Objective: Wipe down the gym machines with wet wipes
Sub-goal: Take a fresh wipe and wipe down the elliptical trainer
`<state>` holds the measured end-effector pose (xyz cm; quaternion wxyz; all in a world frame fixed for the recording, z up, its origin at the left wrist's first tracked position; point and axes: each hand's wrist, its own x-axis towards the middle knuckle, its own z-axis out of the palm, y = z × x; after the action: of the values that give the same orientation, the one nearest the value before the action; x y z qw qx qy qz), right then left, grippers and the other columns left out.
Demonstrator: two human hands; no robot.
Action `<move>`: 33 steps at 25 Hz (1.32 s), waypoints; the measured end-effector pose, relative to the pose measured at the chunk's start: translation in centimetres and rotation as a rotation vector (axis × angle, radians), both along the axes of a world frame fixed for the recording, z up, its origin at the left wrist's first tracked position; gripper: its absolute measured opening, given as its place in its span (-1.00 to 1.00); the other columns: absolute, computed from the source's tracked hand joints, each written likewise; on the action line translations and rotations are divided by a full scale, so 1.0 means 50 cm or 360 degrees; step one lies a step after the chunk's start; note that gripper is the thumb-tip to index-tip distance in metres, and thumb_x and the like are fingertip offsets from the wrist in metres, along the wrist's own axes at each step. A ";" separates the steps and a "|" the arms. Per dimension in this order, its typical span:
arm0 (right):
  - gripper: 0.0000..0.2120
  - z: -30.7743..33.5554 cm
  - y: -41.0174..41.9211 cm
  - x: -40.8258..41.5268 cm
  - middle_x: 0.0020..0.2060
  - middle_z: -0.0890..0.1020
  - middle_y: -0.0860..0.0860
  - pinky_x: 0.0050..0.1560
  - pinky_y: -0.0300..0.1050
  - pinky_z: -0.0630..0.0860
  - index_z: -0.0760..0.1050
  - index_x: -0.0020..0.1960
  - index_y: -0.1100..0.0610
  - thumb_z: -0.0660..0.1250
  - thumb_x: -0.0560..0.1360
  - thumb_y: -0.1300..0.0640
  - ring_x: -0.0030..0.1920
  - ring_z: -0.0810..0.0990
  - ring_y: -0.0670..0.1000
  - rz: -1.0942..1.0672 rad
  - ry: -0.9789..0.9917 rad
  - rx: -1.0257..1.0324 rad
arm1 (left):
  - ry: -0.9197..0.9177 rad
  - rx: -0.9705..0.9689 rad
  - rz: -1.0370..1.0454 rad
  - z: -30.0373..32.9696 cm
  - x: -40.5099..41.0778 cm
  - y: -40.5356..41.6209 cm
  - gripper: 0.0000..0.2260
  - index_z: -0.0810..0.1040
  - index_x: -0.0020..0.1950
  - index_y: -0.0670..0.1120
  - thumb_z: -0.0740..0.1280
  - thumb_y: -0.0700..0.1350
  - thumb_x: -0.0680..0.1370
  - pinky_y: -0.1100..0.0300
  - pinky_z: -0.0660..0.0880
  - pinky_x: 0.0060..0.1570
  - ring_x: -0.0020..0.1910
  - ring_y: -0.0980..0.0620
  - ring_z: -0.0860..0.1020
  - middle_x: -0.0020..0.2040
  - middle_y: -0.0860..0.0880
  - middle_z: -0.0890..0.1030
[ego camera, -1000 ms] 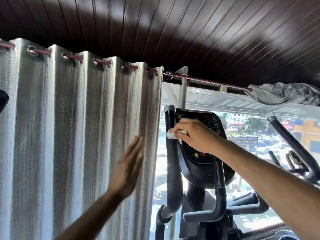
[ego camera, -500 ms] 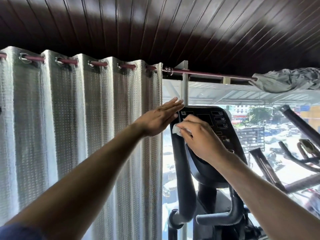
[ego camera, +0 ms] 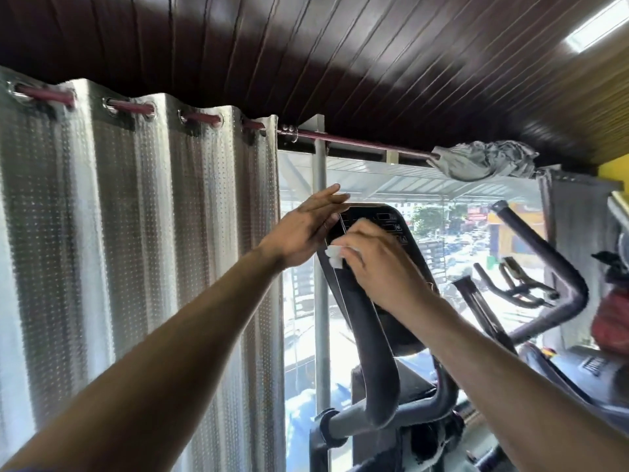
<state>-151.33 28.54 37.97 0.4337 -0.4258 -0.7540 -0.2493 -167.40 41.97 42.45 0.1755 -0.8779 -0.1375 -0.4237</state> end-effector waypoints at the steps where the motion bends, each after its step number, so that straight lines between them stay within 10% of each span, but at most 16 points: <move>1: -0.86 -0.003 -0.002 -0.017 -0.04 0.56 0.04 0.07 -0.12 0.52 0.67 0.06 0.22 0.37 0.57 0.35 -0.01 0.52 0.01 -0.0026 -0.0096 0.0010 | -0.0034 0.0025 -0.0031 -0.004 0.002 0.004 -0.55 0.47 0.48 -0.24 0.05 0.00 0.74 -0.12 0.26 0.56 0.63 -0.06 0.21 0.52 -0.14 0.45; 4: -0.86 -0.023 -0.051 -0.005 -0.05 0.55 -0.05 0.12 -0.39 0.33 0.68 0.09 0.13 0.41 0.58 0.28 -0.03 0.44 -0.14 -0.0014 -0.0528 -0.0195 | -0.0050 0.0008 -0.0030 -0.006 0.008 0.008 -0.55 0.49 0.46 -0.26 0.06 -0.01 0.74 -0.08 0.27 0.56 0.62 -0.08 0.23 0.49 -0.15 0.48; 7: -0.82 0.000 -0.101 0.053 -0.06 0.52 -0.18 -0.02 -0.36 0.40 0.67 0.19 0.04 0.38 0.61 0.13 -0.09 0.51 -0.23 0.0042 -0.0242 -0.0453 | 0.0026 -0.0009 0.0066 0.005 0.000 0.002 -0.55 0.48 0.48 -0.21 0.05 0.01 0.75 0.05 0.21 0.58 0.64 -0.02 0.18 0.53 -0.12 0.44; 11: -0.82 0.060 -0.063 0.062 -0.03 0.59 -0.05 0.04 -0.25 0.51 0.67 0.17 0.11 0.43 0.58 0.21 -0.03 0.58 -0.06 0.0024 0.0058 -0.0018 | 0.0371 -0.0033 0.0351 0.070 -0.026 -0.009 -0.57 0.32 0.61 -0.08 0.03 0.02 0.77 0.20 0.13 0.52 0.62 0.17 0.07 0.65 -0.02 0.23; 15: -0.82 0.056 0.006 -0.011 -0.06 0.44 -0.04 -0.06 0.08 0.58 0.67 0.06 0.13 0.35 0.58 0.34 -0.01 0.44 -0.06 -0.0126 -0.0396 -0.0098 | 0.0368 -0.0133 0.0345 0.077 -0.018 0.000 -0.56 0.31 0.61 -0.09 0.01 0.03 0.77 0.11 0.16 0.56 0.62 0.18 0.04 0.66 -0.04 0.20; 22: -0.74 -0.035 -0.079 0.019 -0.03 0.40 -0.10 0.00 -0.13 0.56 0.62 0.14 0.08 0.37 0.55 0.37 -0.03 0.47 -0.14 -0.0055 -0.0647 -0.0349 | 0.0248 0.0022 0.0271 0.008 0.020 -0.010 -0.47 0.45 0.50 -0.13 -0.08 0.12 0.73 -0.15 -0.09 0.64 0.67 0.03 -0.20 0.64 -0.06 0.25; 33: -0.87 -0.103 -0.097 0.033 -0.17 0.33 -0.12 -0.10 -0.38 0.30 0.66 0.06 0.12 0.33 0.64 0.16 -0.13 0.28 -0.20 0.0093 -0.0181 -0.0141 | 0.0338 0.0122 0.0349 -0.023 0.044 -0.049 -0.46 0.46 0.52 -0.12 -0.06 0.08 0.69 -0.11 -0.13 0.64 0.62 -0.07 0.20 0.55 -0.07 0.42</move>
<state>-149.68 23.69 32.82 0.3780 -0.4077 -0.7997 -0.2266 -165.21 39.52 41.30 0.2678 -0.8901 -0.1968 -0.3118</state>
